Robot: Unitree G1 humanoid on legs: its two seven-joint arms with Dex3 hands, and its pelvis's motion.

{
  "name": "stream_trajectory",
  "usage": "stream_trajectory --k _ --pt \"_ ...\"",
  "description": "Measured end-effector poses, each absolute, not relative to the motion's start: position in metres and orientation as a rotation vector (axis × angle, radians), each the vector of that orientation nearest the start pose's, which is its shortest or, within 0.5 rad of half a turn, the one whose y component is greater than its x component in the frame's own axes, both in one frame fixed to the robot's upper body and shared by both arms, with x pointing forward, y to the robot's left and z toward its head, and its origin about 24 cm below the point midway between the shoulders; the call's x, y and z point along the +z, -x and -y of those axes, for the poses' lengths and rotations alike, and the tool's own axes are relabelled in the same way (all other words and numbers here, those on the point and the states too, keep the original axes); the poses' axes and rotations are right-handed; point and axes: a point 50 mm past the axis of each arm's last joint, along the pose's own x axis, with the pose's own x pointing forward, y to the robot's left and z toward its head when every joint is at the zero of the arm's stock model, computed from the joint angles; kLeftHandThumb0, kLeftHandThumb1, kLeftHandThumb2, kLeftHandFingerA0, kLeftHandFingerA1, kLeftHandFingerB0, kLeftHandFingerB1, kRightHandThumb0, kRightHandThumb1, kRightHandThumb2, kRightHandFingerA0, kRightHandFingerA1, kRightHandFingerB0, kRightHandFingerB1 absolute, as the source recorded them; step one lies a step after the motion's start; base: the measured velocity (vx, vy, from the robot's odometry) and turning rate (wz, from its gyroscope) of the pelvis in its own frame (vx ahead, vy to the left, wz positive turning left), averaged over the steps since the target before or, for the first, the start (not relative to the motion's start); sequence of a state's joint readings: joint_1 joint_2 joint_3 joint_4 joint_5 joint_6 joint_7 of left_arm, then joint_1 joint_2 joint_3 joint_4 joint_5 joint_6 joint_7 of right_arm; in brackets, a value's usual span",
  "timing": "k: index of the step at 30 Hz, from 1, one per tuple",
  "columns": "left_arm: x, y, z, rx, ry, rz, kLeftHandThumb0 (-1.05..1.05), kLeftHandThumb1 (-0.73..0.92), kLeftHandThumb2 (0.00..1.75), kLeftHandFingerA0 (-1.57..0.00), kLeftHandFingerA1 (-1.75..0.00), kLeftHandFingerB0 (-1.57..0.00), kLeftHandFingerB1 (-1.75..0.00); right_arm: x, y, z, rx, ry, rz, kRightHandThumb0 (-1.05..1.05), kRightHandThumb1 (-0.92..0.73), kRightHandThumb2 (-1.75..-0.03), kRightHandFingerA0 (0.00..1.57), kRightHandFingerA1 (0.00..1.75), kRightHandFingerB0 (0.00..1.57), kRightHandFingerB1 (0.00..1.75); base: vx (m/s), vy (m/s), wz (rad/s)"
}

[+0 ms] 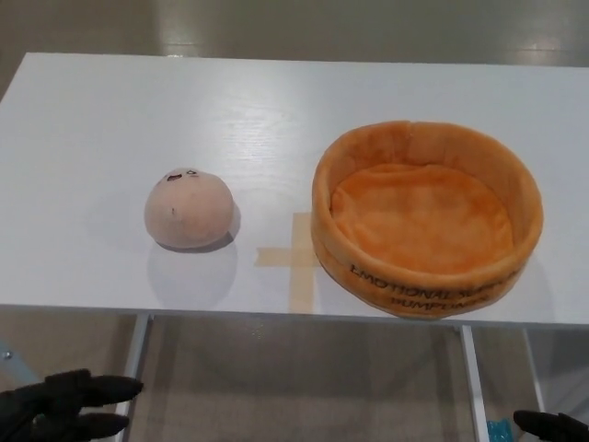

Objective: Use the left hand to pick up the pink round toy on the left and place it inside the orange plate on the desk.

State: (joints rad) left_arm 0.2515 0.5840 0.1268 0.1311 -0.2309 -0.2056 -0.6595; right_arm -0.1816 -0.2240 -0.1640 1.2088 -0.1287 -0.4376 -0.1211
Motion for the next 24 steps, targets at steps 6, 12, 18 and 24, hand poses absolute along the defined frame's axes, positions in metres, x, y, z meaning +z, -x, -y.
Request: stream_trajectory --k 6,12,18,24 --pt "0.068 -0.189 -0.255 -0.675 -0.353 -0.073 -0.43 0.57 0.57 -0.49 -0.45 -0.47 -0.38 -0.101 -0.203 0.245 -0.231 0.277 -0.553 -0.15 -0.67 -0.59 0.67 0.61 0.61 0.49 0.0 0.0 0.0" --pt "0.103 -0.187 -0.236 -0.814 -0.359 0.069 -0.47 0.54 0.56 -0.5 -0.47 -0.44 -0.36 -0.099 -0.206 0.245 -0.229 0.277 -0.543 -0.16 -0.67 -0.59 0.66 0.6 0.62 0.49 0.0 0.0 0.0" --pt "0.137 -0.184 -0.22 -0.906 -0.353 0.228 -0.47 0.43 0.73 -0.32 -0.52 -0.3 -0.48 -0.098 -0.207 0.244 -0.228 0.277 -0.54 -0.15 -0.67 -0.59 0.66 0.59 0.62 0.49 0.0 0.0 0.0" --pt "0.18 -0.188 -0.203 -0.922 -0.353 0.474 -0.35 0.4 0.65 -0.03 -0.24 -0.06 -0.22 -0.098 -0.208 0.245 -0.228 0.279 -0.538 -0.15 -0.67 -0.6 0.65 0.59 0.62 0.5 0.0 0.0 0.0"
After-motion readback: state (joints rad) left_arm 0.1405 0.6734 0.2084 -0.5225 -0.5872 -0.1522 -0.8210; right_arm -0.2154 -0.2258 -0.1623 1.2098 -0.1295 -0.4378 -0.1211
